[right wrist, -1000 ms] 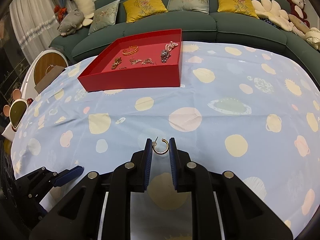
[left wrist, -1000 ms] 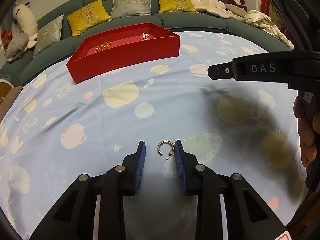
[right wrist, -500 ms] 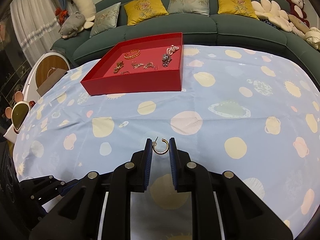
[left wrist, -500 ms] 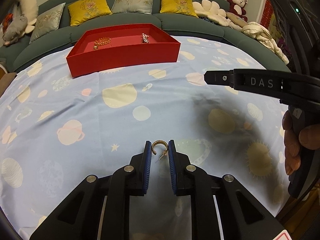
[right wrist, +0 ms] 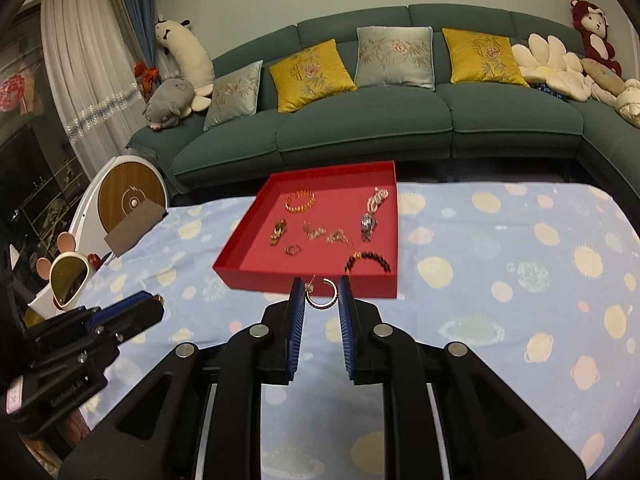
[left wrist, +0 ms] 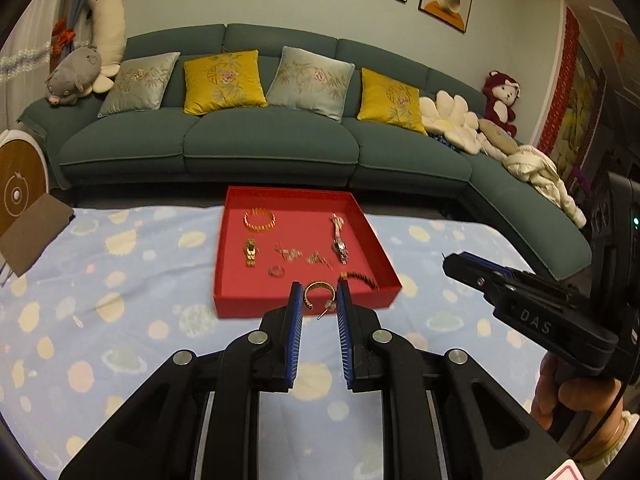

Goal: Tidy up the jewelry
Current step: 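Carry the earring into the red box and open the left tool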

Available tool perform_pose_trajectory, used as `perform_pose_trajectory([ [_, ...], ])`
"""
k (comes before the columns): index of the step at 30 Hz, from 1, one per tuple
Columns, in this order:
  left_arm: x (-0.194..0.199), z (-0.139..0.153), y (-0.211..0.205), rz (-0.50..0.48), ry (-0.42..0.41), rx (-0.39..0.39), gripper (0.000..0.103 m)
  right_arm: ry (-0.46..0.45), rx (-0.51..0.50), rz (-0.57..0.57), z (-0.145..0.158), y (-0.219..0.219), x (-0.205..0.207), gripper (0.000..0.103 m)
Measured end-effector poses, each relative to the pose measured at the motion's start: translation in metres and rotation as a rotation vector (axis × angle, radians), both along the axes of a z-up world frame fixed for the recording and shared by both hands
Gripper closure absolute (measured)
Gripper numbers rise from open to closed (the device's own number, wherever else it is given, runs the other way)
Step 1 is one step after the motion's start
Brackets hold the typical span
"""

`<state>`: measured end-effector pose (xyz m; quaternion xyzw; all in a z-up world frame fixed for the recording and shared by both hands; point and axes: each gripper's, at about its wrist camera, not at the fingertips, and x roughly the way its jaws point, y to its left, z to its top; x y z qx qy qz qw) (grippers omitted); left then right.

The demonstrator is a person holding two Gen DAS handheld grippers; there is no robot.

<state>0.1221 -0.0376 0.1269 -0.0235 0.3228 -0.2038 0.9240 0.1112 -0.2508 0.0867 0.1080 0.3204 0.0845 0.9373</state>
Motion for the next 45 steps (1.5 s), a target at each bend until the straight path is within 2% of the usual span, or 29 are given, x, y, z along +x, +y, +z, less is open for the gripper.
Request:
perform_pose_trajectory([
  [3,0.033,0.011,-0.001,0.028,-0.031,0.031,0.089,-0.033,0.002,0.007,0.021,0.002,0.020,0.087],
  [8,0.094,0.004,-0.011,0.031,0.025,0.024,0.089,-0.037,0.001,0.019,0.033,0.006,0.070,0.087],
  [12,0.131,-0.011,-0.023,0.023,0.049,0.047,0.088,0.001,0.036,0.014,0.022,0.006,0.113,0.087],
  [20,0.193,-0.043,-0.037,0.026,0.124,0.048,0.088,0.106,0.086,-0.008,-0.024,0.007,0.186,0.087],
  [31,0.240,-0.084,-0.052,0.040,0.192,0.077,0.088,0.195,0.080,-0.045,-0.071,0.010,0.241,0.087],
  [35,0.249,-0.095,-0.054,0.060,0.217,0.071,0.088,0.207,0.068,-0.051,-0.078,0.007,0.248,0.087],
  [39,0.252,-0.100,-0.051,0.068,0.243,0.025,0.085,0.217,0.071,-0.041,-0.083,0.006,0.253,0.086],
  [45,0.252,-0.098,-0.047,0.076,0.224,0.014,0.081,0.191,0.084,-0.047,-0.085,0.002,0.251,0.085],
])
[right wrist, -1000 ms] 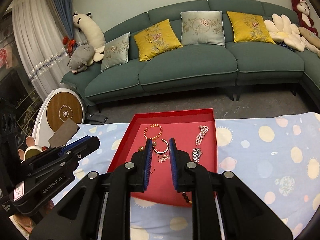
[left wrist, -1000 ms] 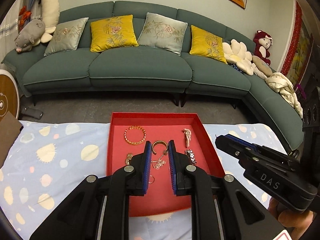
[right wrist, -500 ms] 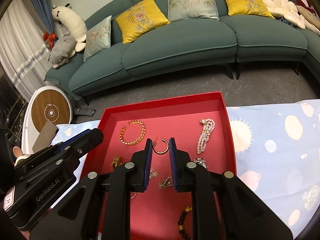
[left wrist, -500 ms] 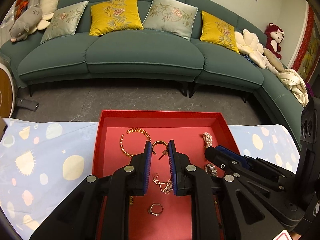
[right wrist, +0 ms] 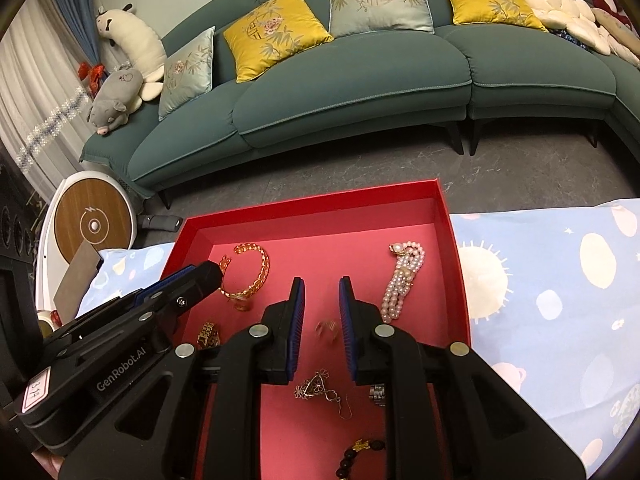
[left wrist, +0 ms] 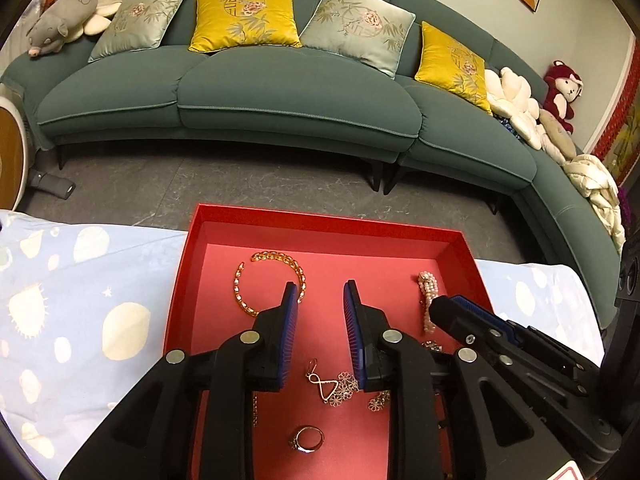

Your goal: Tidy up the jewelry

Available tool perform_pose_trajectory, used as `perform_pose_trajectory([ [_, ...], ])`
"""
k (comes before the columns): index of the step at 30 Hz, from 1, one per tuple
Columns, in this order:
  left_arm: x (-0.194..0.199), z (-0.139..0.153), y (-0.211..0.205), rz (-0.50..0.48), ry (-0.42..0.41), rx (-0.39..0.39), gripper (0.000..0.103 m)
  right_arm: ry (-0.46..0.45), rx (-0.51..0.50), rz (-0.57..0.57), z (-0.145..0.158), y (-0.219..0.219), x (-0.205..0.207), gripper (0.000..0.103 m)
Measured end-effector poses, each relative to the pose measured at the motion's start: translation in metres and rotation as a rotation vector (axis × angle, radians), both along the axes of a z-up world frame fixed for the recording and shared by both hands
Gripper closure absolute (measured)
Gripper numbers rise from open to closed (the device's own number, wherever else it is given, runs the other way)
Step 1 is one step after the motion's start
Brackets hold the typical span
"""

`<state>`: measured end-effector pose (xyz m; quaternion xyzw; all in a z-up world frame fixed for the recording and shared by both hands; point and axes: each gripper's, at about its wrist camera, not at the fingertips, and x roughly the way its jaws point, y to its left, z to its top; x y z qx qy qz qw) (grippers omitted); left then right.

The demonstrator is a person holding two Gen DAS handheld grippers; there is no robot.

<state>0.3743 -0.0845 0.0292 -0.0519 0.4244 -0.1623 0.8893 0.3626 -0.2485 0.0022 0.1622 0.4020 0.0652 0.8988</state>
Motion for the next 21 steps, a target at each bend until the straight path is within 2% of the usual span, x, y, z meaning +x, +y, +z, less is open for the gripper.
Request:
perform_pose_trajectory([
  [6,-0.023,0.022,0.015,-0.010,-0.078,0.015,0.081,-0.048,-0.015,-0.005,0.014,-0.005,-0.018,0.085],
  [12,-0.076,0.057,0.040,0.001,-0.167,0.052,0.081,-0.118,-0.064,0.033,0.049,-0.010,-0.069,0.084],
  [14,-0.097,0.065,0.048,0.007,-0.172,0.051,0.081,-0.135,-0.066,0.039,0.060,-0.012,-0.091,0.083],
  [15,-0.107,0.069,0.050,0.013,-0.171,0.049,0.081,-0.142,-0.067,0.036,0.065,-0.011,-0.101,0.082],
  [17,-0.125,0.074,0.054,0.020,-0.176,0.064,0.081,-0.163,-0.075,0.029,0.075,-0.009,-0.123,0.069],
  [19,-0.145,0.080,0.055,0.035,-0.205,0.110,0.079,-0.185,-0.101,0.019,0.083,-0.003,-0.144,0.069],
  [21,-0.164,0.083,0.055,0.044,-0.237,0.164,0.069,-0.197,-0.123,0.011,0.089,0.004,-0.163,0.069],
])
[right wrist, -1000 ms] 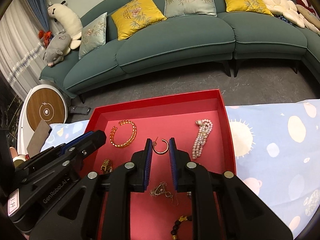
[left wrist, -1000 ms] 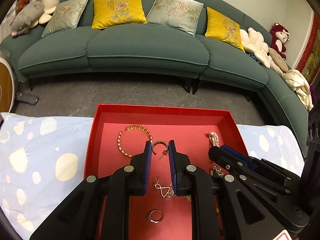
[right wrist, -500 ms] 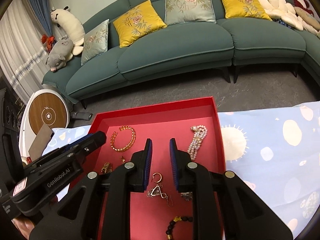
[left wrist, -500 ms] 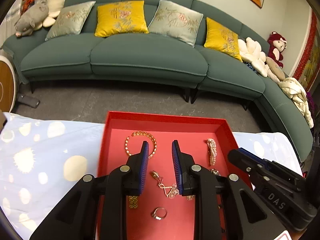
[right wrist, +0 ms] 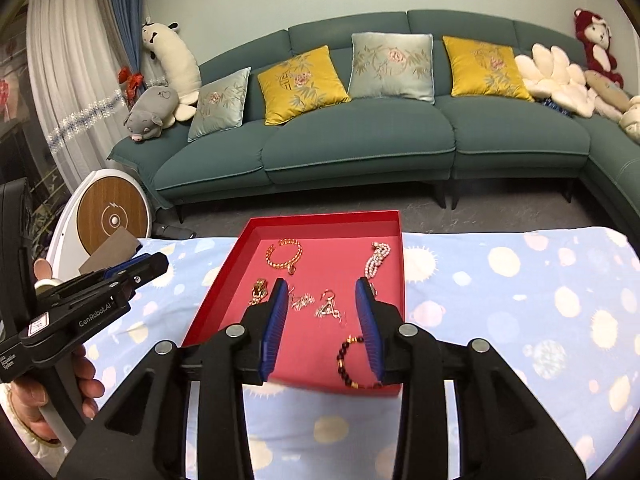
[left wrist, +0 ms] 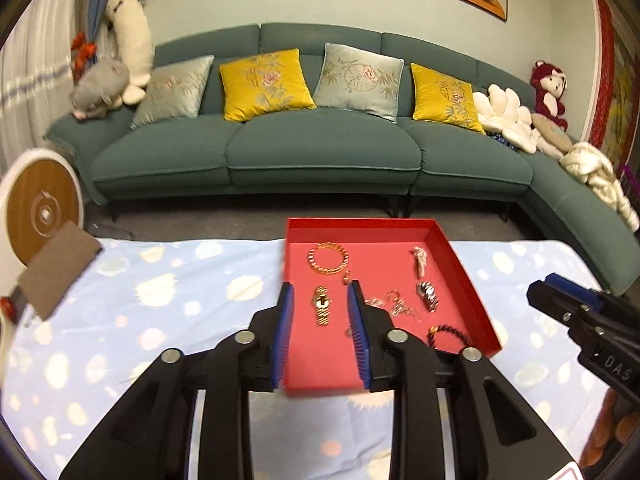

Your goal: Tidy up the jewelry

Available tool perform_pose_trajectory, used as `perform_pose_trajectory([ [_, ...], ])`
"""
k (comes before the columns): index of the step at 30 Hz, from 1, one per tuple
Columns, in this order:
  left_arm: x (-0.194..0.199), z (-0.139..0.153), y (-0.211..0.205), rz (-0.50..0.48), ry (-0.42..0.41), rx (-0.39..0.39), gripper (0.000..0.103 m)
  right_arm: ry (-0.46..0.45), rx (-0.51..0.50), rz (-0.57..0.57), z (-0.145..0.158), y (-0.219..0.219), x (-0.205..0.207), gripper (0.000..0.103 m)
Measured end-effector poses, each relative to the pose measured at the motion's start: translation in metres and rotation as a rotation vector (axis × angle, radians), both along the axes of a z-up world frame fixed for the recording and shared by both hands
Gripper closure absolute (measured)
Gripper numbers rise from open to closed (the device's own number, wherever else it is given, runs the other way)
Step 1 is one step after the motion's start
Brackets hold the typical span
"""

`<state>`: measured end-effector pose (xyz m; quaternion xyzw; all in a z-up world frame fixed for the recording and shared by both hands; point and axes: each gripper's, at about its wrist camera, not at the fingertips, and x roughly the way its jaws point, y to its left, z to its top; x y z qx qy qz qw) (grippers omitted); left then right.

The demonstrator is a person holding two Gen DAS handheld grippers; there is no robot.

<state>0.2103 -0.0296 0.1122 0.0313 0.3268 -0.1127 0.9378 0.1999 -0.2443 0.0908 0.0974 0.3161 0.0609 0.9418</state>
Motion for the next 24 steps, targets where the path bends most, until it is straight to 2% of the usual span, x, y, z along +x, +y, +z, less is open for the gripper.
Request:
perform_pose_trajectory([
  [3,-0.022,0.001,0.005,0.000,0.005,0.006,0.062,0.005,0.006,-0.009,0.004,0.007,-0.021,0.065],
  [5,-0.034,-0.002,0.010,0.005,0.019,-0.008,0.060,0.004,0.008,-0.036,0.004,0.010,-0.035,0.055],
  [11,-0.054,-0.024,0.014,0.030,0.075,-0.006,0.054,0.026,-0.006,-0.059,-0.011,0.021,-0.063,0.052],
  [16,-0.051,-0.044,0.014,0.066,0.092,0.010,0.051,0.053,-0.036,-0.060,-0.027,0.025,-0.068,0.048],
  [24,-0.042,-0.063,0.012,0.096,0.114,0.032,0.043,0.058,-0.079,-0.104,-0.039,0.023,-0.062,0.030],
])
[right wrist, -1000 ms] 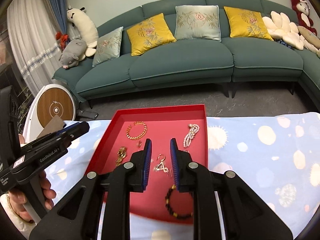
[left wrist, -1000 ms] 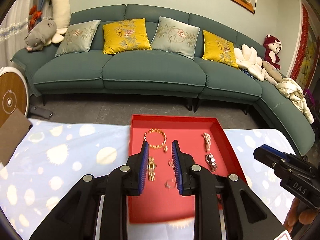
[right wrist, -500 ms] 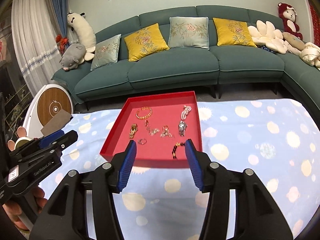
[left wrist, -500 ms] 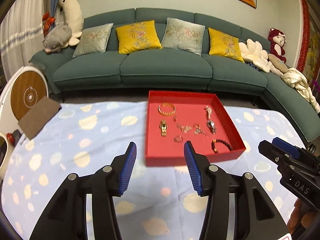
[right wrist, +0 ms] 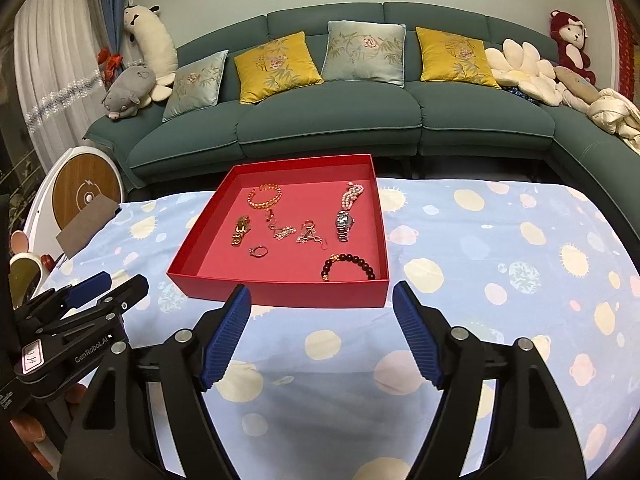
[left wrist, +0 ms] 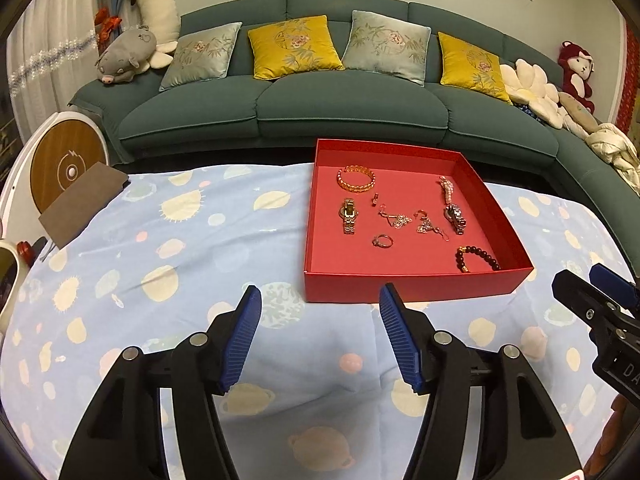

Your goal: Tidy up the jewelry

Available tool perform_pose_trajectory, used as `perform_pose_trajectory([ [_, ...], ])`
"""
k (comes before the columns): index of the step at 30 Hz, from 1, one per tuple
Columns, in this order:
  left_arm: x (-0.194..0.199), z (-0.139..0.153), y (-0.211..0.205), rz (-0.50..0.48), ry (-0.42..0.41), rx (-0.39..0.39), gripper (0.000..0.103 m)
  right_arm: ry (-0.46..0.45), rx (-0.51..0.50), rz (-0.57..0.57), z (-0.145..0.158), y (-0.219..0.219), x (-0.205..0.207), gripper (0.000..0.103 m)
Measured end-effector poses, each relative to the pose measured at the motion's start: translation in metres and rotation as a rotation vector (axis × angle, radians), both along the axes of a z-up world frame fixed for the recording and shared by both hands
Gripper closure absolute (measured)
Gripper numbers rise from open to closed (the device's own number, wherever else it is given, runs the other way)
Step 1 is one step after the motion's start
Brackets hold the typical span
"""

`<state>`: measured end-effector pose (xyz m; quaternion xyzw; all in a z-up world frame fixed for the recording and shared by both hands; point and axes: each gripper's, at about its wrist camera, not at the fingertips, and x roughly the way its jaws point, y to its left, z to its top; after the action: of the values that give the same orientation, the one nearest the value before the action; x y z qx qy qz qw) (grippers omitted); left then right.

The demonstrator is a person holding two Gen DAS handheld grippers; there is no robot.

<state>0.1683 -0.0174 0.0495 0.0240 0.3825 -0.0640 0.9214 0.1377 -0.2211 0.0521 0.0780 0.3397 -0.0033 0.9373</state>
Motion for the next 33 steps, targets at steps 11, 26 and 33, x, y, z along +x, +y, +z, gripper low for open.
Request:
perform_pose_trajectory([
  [11,0.000,0.003,-0.006,0.012,-0.011,0.004,0.037,0.014,-0.072,-0.004,-0.013,0.018,0.004,0.016],
  [26,-0.003,-0.002,-0.014,0.005,-0.005,0.040,0.036,0.015,-0.114,-0.011,-0.015,0.028,0.003,0.015],
  [33,-0.002,-0.002,-0.014,0.018,-0.008,0.056,0.036,0.017,-0.111,-0.014,-0.016,0.028,0.002,0.015],
])
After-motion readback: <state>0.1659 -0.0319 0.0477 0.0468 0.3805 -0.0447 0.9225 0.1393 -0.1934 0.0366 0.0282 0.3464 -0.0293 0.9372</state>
